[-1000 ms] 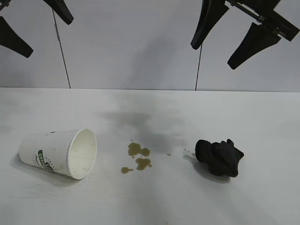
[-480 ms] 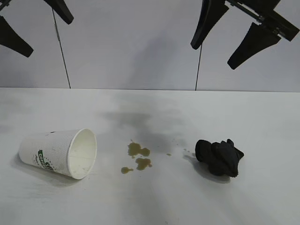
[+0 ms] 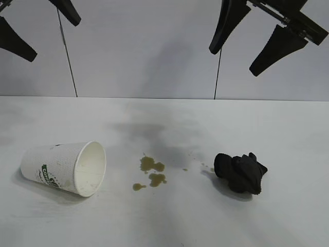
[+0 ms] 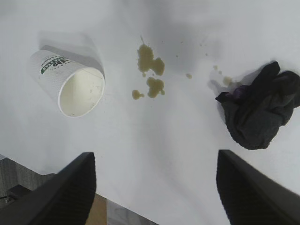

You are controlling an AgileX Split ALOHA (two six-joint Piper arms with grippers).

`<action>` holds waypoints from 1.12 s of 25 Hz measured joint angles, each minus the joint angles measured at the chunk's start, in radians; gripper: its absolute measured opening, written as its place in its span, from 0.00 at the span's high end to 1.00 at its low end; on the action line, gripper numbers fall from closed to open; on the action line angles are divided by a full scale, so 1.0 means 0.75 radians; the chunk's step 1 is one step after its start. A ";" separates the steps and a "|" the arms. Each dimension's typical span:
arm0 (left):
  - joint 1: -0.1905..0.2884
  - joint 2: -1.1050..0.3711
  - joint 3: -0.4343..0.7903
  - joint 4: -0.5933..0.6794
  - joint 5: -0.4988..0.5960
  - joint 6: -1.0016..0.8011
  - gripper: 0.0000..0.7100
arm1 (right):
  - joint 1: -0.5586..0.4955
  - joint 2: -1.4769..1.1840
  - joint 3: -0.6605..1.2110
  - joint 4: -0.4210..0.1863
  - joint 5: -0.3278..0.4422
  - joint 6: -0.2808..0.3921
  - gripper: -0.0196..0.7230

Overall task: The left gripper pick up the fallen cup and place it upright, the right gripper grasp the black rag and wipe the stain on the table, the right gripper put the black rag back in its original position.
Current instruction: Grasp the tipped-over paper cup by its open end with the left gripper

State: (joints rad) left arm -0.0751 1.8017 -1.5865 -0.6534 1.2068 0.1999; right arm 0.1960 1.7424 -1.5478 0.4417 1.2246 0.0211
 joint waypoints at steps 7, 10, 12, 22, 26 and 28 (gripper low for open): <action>-0.067 0.000 0.000 -0.022 0.016 0.473 0.09 | 0.000 0.000 0.000 0.001 0.000 0.000 0.31; -0.148 0.000 -0.005 -0.046 0.018 0.673 0.13 | 0.000 0.000 0.000 0.001 0.000 0.000 0.31; -0.196 0.000 -0.016 -0.050 0.022 0.732 0.13 | 0.000 0.000 0.000 0.001 0.000 0.000 0.31; -0.438 -0.009 -0.051 0.272 0.026 0.938 0.02 | 0.000 0.000 0.000 0.001 0.001 -0.020 0.31; -0.544 -0.046 -0.051 0.459 0.029 1.117 0.02 | 0.000 0.000 0.000 0.001 0.004 -0.050 0.31; -0.582 -0.054 -0.051 0.541 0.032 1.140 0.02 | 0.000 0.000 0.000 0.001 0.004 -0.058 0.31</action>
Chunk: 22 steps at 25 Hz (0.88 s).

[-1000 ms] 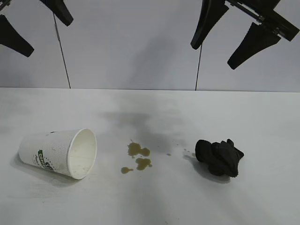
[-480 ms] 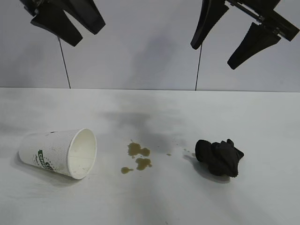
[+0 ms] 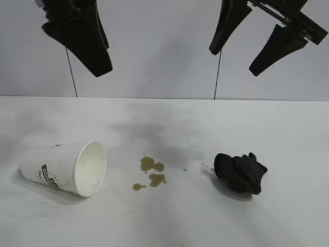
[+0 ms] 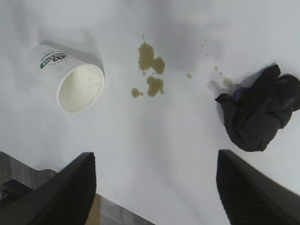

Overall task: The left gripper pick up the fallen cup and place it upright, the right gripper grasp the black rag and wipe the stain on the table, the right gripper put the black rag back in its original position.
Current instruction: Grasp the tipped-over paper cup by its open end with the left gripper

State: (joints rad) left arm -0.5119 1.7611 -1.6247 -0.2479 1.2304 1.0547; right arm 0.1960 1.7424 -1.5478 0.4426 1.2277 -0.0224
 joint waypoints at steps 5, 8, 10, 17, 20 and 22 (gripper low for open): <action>-0.034 -0.004 0.076 0.146 0.000 0.122 0.02 | 0.000 0.000 0.000 0.000 0.001 -0.002 0.31; -0.039 -0.004 0.155 0.190 -0.001 0.229 0.02 | 0.000 0.000 0.000 0.000 0.001 -0.006 0.31; -0.039 -0.004 0.207 0.216 -0.009 0.274 0.02 | 0.000 0.000 0.000 0.000 0.001 -0.006 0.31; -0.039 0.003 0.374 0.353 -0.205 0.298 0.02 | 0.000 0.000 0.000 0.000 0.001 -0.012 0.31; -0.039 0.051 0.386 0.417 -0.238 0.298 0.02 | 0.000 0.000 0.000 0.000 0.001 -0.022 0.31; -0.039 0.087 0.386 0.438 -0.260 0.298 0.02 | 0.000 0.000 0.000 0.000 0.001 -0.027 0.31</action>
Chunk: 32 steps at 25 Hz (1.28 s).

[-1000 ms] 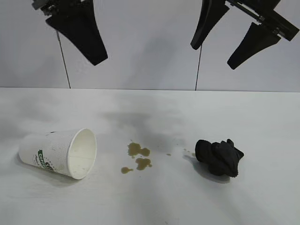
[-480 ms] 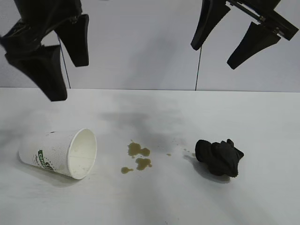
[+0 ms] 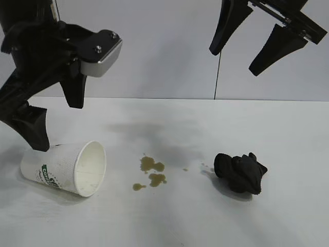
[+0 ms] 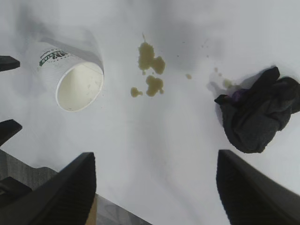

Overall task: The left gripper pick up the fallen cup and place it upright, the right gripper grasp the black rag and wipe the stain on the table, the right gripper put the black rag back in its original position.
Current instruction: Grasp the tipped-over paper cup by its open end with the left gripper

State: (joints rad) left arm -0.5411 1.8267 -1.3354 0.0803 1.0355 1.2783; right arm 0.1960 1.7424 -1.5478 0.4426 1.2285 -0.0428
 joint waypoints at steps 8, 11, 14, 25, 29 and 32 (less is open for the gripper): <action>0.000 0.107 0.000 0.012 -0.101 0.000 0.02 | 0.000 0.000 0.000 0.000 0.001 -0.008 0.31; 0.000 0.126 0.003 0.014 -0.105 -0.001 0.02 | 0.000 0.000 0.000 -0.001 0.001 -0.008 0.31; 0.000 0.146 0.003 0.012 -0.107 -0.001 0.02 | 0.000 0.000 0.000 -0.001 0.001 -0.009 0.31; 0.000 0.217 0.010 0.003 -0.121 -0.012 0.02 | 0.000 0.000 0.000 -0.001 -0.008 -0.016 0.31; 0.000 0.238 0.010 0.003 -0.124 -0.012 0.02 | 0.000 0.000 0.000 -0.001 -0.022 -0.019 0.31; 0.000 0.261 0.010 0.003 -0.136 -0.012 0.02 | 0.000 0.000 0.000 -0.001 -0.026 -0.020 0.31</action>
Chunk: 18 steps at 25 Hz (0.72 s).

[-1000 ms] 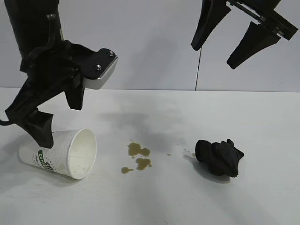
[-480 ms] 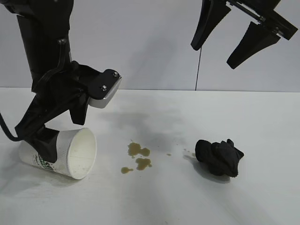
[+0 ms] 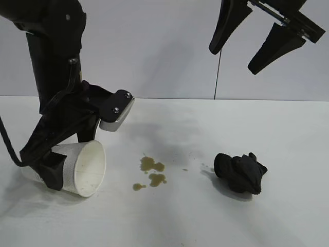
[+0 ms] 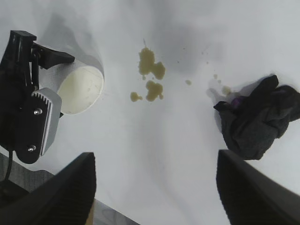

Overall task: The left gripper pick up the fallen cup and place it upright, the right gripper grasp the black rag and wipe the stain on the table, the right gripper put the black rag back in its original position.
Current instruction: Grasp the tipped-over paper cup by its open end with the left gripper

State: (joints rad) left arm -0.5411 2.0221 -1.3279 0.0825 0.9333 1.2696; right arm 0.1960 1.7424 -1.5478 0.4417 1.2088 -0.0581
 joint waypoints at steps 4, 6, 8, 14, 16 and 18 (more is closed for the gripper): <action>0.000 0.006 0.000 -0.009 -0.045 0.000 0.02 | 0.000 0.000 0.000 0.000 -0.005 -0.005 0.31; 0.000 0.007 0.000 -0.030 -0.074 0.000 0.02 | 0.000 0.000 0.000 0.000 -0.005 -0.007 0.31; -0.004 0.007 0.000 -0.042 -0.096 0.000 0.02 | 0.000 0.000 0.000 0.000 -0.006 -0.009 0.31; -0.009 0.008 0.000 -0.056 -0.115 0.000 0.02 | 0.000 0.000 0.000 0.001 -0.006 -0.015 0.31; -0.012 0.008 0.000 -0.059 -0.115 0.000 0.09 | 0.000 0.000 0.000 0.001 -0.006 -0.016 0.31; -0.015 0.008 0.000 -0.069 -0.115 0.000 0.18 | 0.000 0.000 0.000 0.001 -0.006 -0.017 0.31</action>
State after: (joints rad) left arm -0.5523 2.0284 -1.3279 0.0308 0.8474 1.2696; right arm 0.1960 1.7424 -1.5478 0.4426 1.2045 -0.0705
